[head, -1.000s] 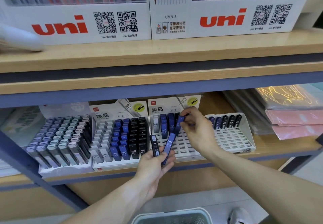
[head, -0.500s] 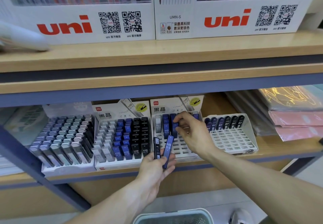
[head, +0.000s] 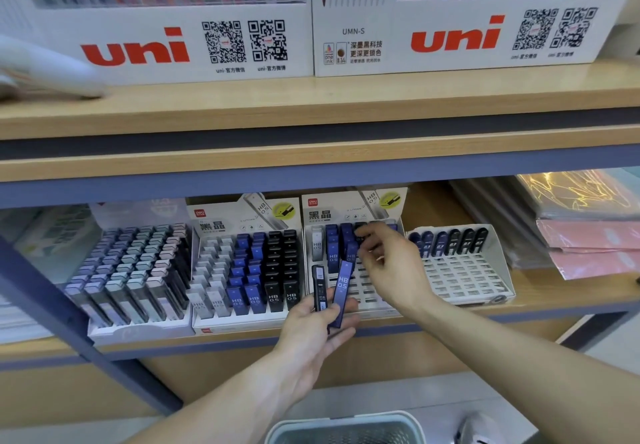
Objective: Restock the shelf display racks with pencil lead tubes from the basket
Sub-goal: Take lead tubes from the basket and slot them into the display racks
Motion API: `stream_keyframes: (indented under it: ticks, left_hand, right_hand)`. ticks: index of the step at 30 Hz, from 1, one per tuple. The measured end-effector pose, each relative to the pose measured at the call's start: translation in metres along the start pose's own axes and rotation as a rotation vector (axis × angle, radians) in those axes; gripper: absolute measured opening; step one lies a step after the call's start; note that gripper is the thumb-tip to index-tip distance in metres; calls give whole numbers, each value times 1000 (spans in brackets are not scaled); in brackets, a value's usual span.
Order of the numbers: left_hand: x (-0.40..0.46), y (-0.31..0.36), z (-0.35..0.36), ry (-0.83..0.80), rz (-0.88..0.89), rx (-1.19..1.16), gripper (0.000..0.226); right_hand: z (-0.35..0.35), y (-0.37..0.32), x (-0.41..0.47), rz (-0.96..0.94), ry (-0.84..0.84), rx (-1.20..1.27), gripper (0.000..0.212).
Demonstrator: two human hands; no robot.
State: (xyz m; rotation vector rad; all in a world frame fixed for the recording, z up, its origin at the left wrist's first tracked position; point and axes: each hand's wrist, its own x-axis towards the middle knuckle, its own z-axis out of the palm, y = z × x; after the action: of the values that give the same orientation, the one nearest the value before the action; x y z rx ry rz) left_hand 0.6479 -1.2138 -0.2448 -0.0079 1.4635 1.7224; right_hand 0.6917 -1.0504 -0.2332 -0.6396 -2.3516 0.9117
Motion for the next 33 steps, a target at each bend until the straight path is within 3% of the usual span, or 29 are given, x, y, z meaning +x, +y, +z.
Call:
stream_keyframes:
  ticks: [2,6,10,18,23,33]
  left_hand:
    - [1,0,-1,-18,2,-7,27]
    - [0,0,0,-36,-13,-25,26]
    - [3,-2,0,-7,-34,-46,31]
    - [4,-1,-4,87,-21,-54,26]
    - [-1,-4,-5,91,-12,-33,25]
    - [-4,1,-7,79,52,73,11]
  right_hand:
    - [-1,-4,-6,142,-63,129,20]
    - [1,-3,-20,316,-240,344,30]
    - [-2,-4,-19,340,-202,426,28]
    - [-6,-6,-7,75,75,330,25]
    - [3,-3,-10,-117,-17,128,25]
    - [12,-9,-10,-171,-124,31,20]
